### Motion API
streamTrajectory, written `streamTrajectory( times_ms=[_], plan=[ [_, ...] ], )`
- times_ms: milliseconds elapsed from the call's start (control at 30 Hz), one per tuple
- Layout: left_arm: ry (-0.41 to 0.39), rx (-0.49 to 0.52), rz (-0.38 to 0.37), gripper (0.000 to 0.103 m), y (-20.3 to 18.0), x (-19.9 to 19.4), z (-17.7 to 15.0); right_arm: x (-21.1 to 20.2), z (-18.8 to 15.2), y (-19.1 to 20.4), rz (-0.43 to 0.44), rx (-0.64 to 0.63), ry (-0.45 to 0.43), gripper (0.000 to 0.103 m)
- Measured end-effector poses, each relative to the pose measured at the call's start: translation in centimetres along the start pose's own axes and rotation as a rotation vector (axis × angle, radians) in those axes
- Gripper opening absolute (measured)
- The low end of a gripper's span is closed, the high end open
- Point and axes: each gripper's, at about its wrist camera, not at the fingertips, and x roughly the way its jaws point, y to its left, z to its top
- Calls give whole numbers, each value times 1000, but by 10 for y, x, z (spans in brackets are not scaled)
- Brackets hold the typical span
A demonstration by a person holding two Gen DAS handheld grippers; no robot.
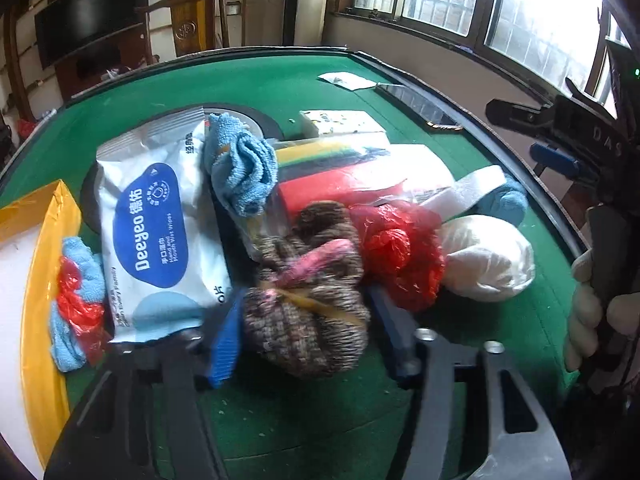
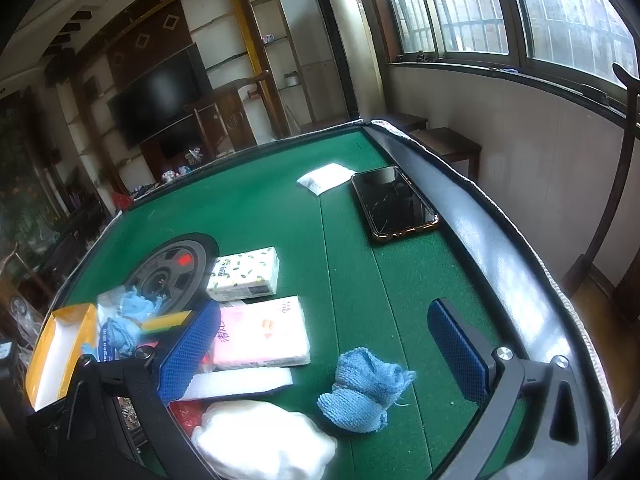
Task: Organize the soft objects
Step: 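Grasp the brown knit hat with the left tool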
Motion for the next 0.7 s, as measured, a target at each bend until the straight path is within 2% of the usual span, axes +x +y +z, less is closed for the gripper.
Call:
streamTrajectory(
  times_ms=[133,300,400,600,700],
  plan=[
    [-18,-95,-71,51,17,-13,-1,1,-1,1,-11,-7,4,102],
    [-85,-163,-127,51,38,-54,-11,4,-1,1,-22,-18,11,102],
    [-138,-193,-117,51,56,-87,-21,4,-2,2,-19,-24,10,102],
    [-201,-274,-59,51,103,-127,-42,5,-5,6,-1,-43,17,102],
    [-219,-293,-21,51,124,-140,-53,4,-4,15,58,-42,51,102]
  ],
)
